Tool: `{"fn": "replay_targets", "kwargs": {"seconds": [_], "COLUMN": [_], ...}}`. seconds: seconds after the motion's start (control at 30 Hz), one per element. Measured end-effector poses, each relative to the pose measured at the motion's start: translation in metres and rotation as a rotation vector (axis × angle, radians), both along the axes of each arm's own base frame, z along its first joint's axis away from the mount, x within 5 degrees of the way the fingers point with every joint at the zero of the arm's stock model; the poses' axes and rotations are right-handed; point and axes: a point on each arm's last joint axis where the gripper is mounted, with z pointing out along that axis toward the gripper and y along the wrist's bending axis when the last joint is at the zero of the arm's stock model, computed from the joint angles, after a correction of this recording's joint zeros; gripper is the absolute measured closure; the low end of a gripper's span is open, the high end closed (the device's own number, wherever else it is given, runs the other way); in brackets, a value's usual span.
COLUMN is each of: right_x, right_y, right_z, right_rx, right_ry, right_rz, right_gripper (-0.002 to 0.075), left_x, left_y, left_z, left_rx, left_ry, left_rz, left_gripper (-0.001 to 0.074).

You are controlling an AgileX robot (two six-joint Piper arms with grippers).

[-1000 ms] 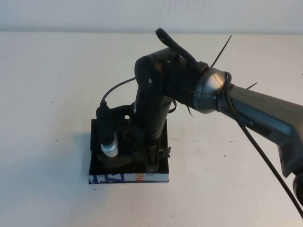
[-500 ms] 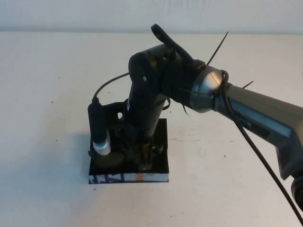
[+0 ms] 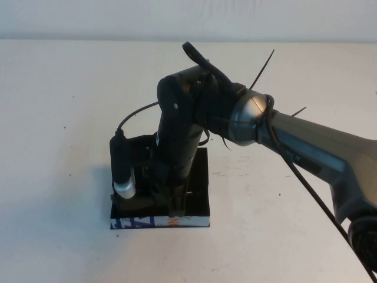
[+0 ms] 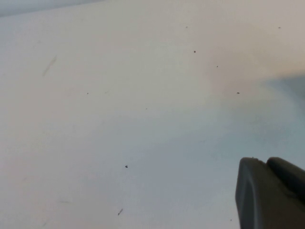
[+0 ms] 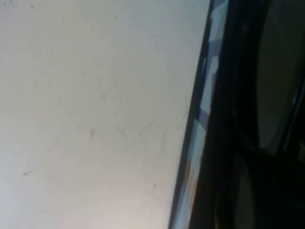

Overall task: Return glasses to glasses case
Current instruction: Place the glasses in the glasses case

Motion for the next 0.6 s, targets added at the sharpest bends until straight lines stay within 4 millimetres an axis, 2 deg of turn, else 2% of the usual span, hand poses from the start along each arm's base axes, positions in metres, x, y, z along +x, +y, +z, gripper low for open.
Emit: {"fn": "replay_targets", "kwargs": {"seconds": [0.3, 0.6], "right_x": [0.002, 0.004], "right_y": [-0.002, 0.0], "right_z": [0.0, -0.012], "right_rx": [0.001, -0.016], "right_ry": [0.005, 0.022], "right_rz": [-0.027, -0.03], "right_gripper": [0.0713, 0.0713], "left_x": [0.0, 0.0], "left_y": [0.0, 0.0], "left_z": [0.0, 0.0], "left_rx": [0.0, 0.0], "left_ry": [0.0, 0.0], "left_rz": [0.0, 0.0], "left_gripper": [0.0736, 0.0736]}}
